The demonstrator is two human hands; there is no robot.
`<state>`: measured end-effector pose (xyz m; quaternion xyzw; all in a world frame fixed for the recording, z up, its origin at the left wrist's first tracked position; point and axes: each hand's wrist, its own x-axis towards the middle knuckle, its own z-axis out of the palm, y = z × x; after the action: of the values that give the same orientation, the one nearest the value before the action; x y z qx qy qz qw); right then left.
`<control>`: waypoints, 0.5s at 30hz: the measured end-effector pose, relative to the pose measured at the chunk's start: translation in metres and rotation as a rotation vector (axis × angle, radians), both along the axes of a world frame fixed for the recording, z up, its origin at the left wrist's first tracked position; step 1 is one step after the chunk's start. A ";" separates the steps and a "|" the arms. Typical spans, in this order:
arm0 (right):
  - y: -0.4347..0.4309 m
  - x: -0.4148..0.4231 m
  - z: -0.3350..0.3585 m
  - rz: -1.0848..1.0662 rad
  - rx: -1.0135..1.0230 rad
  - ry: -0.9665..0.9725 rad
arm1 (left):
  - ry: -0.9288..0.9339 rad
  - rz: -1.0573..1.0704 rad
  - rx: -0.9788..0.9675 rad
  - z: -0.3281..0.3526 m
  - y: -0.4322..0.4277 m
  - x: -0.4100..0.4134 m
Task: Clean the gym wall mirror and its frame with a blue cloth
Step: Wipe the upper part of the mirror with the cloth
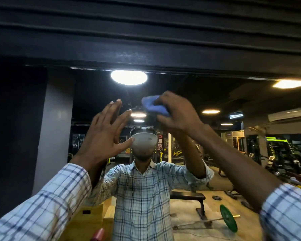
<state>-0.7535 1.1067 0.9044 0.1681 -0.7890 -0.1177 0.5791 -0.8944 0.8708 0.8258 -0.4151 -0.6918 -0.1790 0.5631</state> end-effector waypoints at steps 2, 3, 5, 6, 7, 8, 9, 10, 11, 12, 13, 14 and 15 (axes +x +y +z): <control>0.010 0.006 0.020 0.058 -0.292 0.217 | 0.004 0.008 0.009 -0.001 0.000 0.000; 0.015 0.010 0.029 0.078 -0.480 0.315 | 0.005 0.010 0.015 -0.002 0.000 0.000; 0.014 0.008 0.033 0.062 -0.611 0.373 | 0.005 0.021 0.017 -0.002 0.001 0.001; 0.008 0.005 0.028 0.057 -0.515 0.330 | 0.004 0.029 0.012 -0.002 0.001 0.002; -0.001 0.001 0.021 0.084 -0.333 0.243 | 0.006 0.034 0.008 -0.002 0.001 0.002; -0.010 -0.001 0.012 0.112 -0.137 0.115 | 0.016 0.037 0.008 -0.001 0.000 0.001; -0.013 -0.002 0.007 0.092 0.038 -0.016 | 0.026 0.042 0.006 0.001 -0.001 0.001; -0.011 -0.002 0.007 0.070 0.135 -0.085 | 0.032 0.049 0.001 0.001 -0.002 0.000; -0.006 -0.002 0.014 0.070 0.124 -0.067 | 0.036 0.056 0.001 0.001 -0.003 -0.001; 0.001 -0.003 0.025 0.101 0.025 0.012 | 0.033 0.059 0.013 0.000 -0.005 -0.002; 0.007 -0.001 0.036 0.129 -0.139 0.128 | 0.022 0.056 0.032 -0.001 -0.008 -0.003; 0.011 0.001 0.044 0.140 -0.318 0.245 | 0.009 0.052 0.047 -0.003 -0.011 -0.004; 0.012 0.001 0.047 0.112 -0.458 0.332 | 0.000 0.049 0.053 -0.004 -0.014 -0.005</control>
<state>-0.7522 1.1191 0.9513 0.0546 -0.6791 0.0698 0.7287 -0.8991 0.8563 0.8221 -0.3828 -0.6969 -0.1834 0.5781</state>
